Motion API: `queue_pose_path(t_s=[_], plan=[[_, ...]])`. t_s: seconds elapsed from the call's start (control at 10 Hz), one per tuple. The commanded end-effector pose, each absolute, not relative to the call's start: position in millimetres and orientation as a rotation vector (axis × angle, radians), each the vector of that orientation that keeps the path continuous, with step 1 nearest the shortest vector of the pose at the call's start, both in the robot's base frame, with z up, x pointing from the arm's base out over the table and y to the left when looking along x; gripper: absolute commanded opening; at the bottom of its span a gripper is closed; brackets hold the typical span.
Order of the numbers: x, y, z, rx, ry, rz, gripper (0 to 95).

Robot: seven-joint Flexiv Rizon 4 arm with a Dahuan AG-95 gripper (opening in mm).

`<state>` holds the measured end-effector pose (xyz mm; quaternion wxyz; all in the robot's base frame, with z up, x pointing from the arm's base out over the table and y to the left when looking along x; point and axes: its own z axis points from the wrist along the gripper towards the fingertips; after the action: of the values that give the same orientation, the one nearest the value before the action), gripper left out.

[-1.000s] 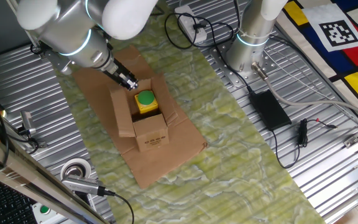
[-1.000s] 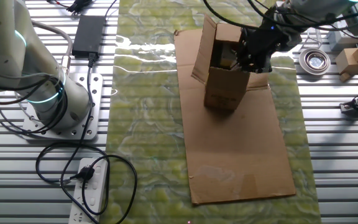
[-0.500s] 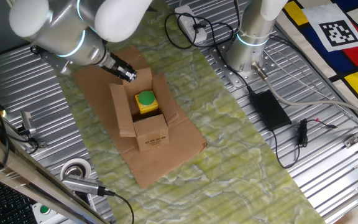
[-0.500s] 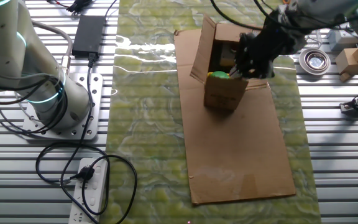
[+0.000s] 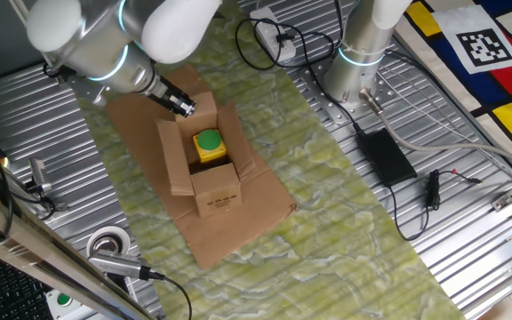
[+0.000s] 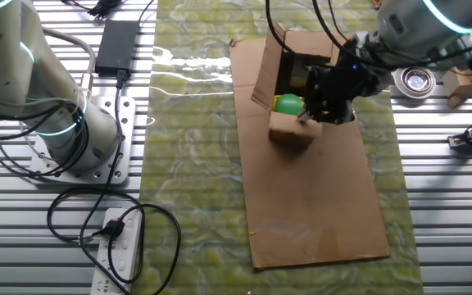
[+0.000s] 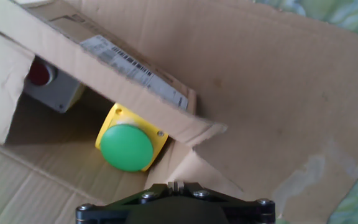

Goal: Open a box

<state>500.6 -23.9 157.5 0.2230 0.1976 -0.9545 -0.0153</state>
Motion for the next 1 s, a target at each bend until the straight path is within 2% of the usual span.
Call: queue_pose_path(t_s=[0.1, 1.0], plan=[[501, -25, 153, 0.557, -2.645, -0.046, 0.0], [512, -14, 146, 0.547, -2.657, -0.045, 0.0]])
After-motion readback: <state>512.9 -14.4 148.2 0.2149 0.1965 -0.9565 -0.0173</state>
